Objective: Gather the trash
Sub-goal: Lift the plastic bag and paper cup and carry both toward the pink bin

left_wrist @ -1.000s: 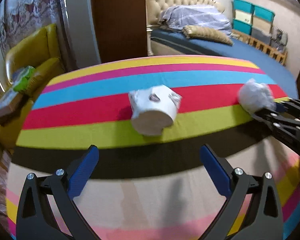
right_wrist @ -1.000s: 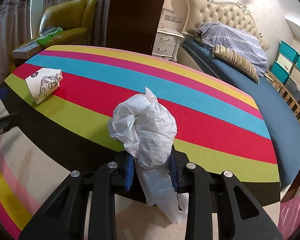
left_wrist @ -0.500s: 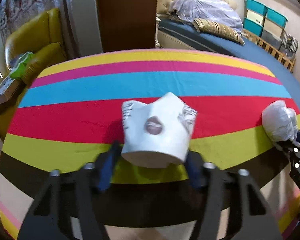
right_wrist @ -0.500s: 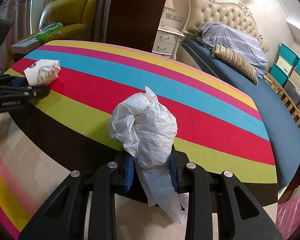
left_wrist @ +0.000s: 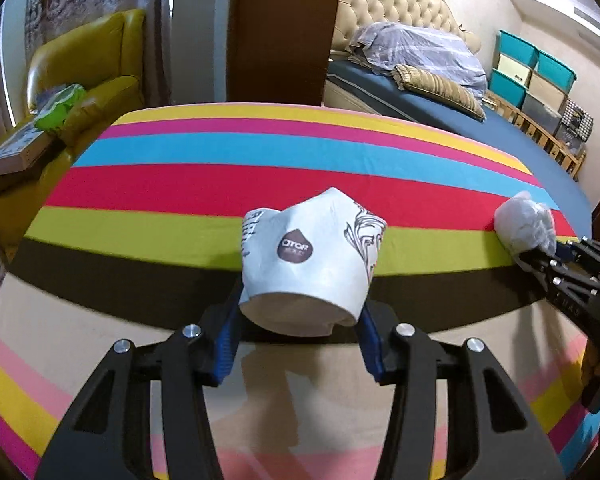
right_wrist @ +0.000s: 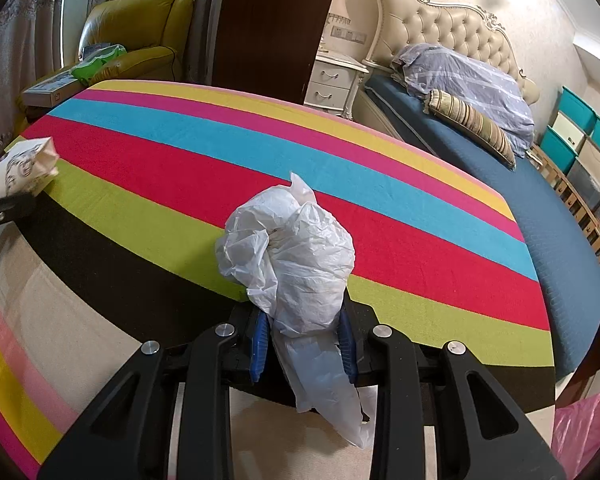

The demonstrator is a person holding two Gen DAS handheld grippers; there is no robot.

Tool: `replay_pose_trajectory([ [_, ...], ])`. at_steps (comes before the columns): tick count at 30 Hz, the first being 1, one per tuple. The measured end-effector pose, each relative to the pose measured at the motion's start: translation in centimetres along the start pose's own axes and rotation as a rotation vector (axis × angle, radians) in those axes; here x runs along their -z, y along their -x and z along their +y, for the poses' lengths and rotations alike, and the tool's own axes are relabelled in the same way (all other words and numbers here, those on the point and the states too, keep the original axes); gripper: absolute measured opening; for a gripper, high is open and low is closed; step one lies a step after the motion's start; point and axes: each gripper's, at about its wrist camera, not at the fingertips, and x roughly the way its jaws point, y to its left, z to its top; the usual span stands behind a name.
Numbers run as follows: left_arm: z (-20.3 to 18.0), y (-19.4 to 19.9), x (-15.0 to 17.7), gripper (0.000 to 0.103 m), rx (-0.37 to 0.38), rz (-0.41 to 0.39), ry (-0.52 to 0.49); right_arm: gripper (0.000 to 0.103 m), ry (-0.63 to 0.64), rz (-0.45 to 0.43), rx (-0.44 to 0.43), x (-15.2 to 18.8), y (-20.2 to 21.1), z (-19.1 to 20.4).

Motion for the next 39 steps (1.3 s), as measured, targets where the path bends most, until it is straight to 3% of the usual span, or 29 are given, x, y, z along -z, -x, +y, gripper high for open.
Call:
replay_pose_trajectory([
  [3, 0.6, -0.2, 0.4, 0.049, -0.001, 0.033, 0.028, 0.03, 0.0, -0.001, 0.0, 0.0, 0.0, 0.1],
  [8, -0.1, -0.4, 0.5, 0.049, -0.043, 0.04, -0.007, 0.029, 0.009, -0.005, 0.016, 0.1, -0.1, 0.3],
  [16, 0.1, -0.5, 0.6, 0.049, -0.044, 0.042, -0.006, 0.029, -0.001, 0.005, 0.035, 0.5, 0.1, 1.1],
  [20, -0.1, -0.6, 0.6, 0.049, -0.052, 0.044, -0.012, 0.029, -0.069, 0.005, -0.003, 0.9, 1.2, 1.8],
  [32, -0.3, -0.7, 0.8, 0.049, -0.062, 0.046, -0.019, 0.029, -0.01, -0.03, -0.094, 3.4, 5.1, 7.3],
  [39, -0.9, -0.5, 1.1, 0.049, -0.079, 0.047, -0.042, 0.029, -0.024, -0.04, -0.127, 4.2, 6.2, 7.8],
])
